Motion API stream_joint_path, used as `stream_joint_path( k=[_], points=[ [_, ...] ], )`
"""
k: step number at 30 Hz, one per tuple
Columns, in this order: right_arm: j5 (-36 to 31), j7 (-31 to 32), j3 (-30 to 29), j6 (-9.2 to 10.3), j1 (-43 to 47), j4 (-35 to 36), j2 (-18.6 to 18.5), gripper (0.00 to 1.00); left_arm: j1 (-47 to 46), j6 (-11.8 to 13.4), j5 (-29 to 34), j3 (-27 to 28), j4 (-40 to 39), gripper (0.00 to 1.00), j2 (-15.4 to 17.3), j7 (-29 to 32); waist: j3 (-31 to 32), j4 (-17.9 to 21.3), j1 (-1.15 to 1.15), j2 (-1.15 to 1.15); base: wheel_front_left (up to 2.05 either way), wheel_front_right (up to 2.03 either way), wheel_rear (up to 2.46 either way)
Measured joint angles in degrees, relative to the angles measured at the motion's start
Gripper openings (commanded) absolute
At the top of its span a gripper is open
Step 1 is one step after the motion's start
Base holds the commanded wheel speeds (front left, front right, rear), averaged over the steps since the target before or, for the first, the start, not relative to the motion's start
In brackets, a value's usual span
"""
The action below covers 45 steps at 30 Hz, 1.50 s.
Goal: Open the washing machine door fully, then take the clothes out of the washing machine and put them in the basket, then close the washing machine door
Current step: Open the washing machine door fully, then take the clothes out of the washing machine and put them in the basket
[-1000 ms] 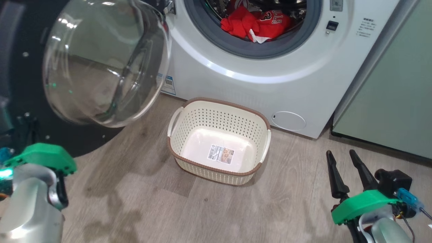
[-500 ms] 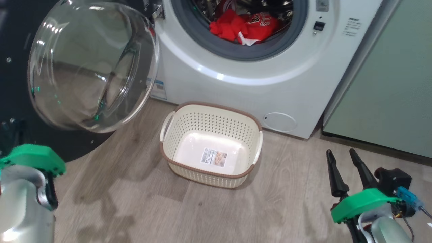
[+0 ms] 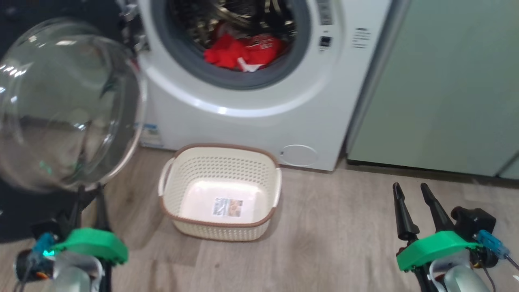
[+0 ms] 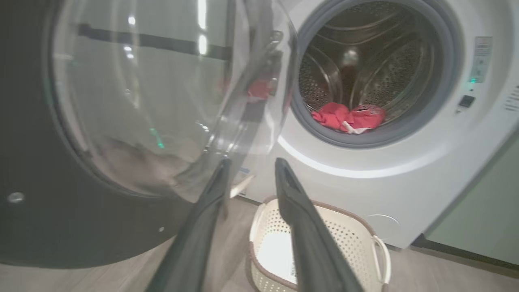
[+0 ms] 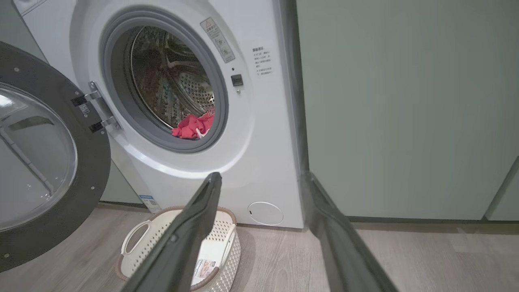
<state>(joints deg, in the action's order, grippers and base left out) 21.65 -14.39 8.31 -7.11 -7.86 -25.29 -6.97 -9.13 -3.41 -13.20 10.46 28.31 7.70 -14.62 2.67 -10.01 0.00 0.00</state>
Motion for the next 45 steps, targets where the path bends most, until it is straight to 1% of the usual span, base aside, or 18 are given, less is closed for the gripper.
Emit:
stream_joint_path(
  k=[1,2,3,12,18,28,29,39,45],
  points=[
    [-0.1,0.0,-0.1,0.0,0.0,0.2,0.0,1.0,0.8,-0.2,0.1,0.0,-0.6,0.62,-0.6,0.0,0.2,0.8,0.0,0.0,0.0,0.0,0.0],
    [-0.2,0.0,-0.1,0.0,0.0,0.2,0.0,1.0,1.4,-0.7,0.2,0.0,-1.0,0.87,-1.1,0.0,0.3,1.7,0.0,0.0,0.0,0.0,0.0],
    [-0.5,0.0,-0.1,0.0,0.0,0.3,0.0,1.0,2.0,-1.1,0.3,0.0,-1.6,1.0,-1.5,0.0,0.4,2.5,0.0,0.0,0.0,0.0,0.0],
    [-1.3,0.0,-1.1,0.0,2.0,0.9,-0.2,1.0,2.3,-2.7,2.2,1.1,-2.5,1.0,-2.9,0.0,1.1,9.9,0.0,0.0,0.0,0.0,0.0],
    [-1.5,0.0,-1.7,0.0,2.3,1.4,-0.3,1.0,2.2,-3.1,3.8,1.0,-1.3,1.0,-3.3,0.0,1.1,12.8,0.0,0.0,0.0,0.0,0.0],
    [-2.0,0.0,-1.7,0.0,2.3,1.7,-0.3,1.0,1.8,-3.3,4.5,1.1,1.1,1.0,-3.5,0.0,0.8,13.7,0.0,0.0,0.0,0.0,0.0],
    [-2.0,0.0,-1.7,0.0,2.3,1.7,-0.2,1.0,1.8,-3.6,4.5,1.1,1.3,1.0,-3.5,0.0,0.8,13.7,0.0,0.0,0.0,0.0,0.0],
    [-2.4,0.0,-1.7,0.0,2.3,1.8,-0.2,1.0,1.2,-3.7,3.9,0.9,2.3,1.0,-3.5,0.0,0.2,13.2,0.0,0.0,0.0,0.0,0.0],
    [-2.4,0.0,-1.7,0.0,2.3,1.7,-0.2,1.0,0.5,-3.7,2.8,-0.5,2.3,1.0,-3.4,0.0,0.0,13.0,0.0,0.0,0.35,-0.35,0.0]
  ],
)
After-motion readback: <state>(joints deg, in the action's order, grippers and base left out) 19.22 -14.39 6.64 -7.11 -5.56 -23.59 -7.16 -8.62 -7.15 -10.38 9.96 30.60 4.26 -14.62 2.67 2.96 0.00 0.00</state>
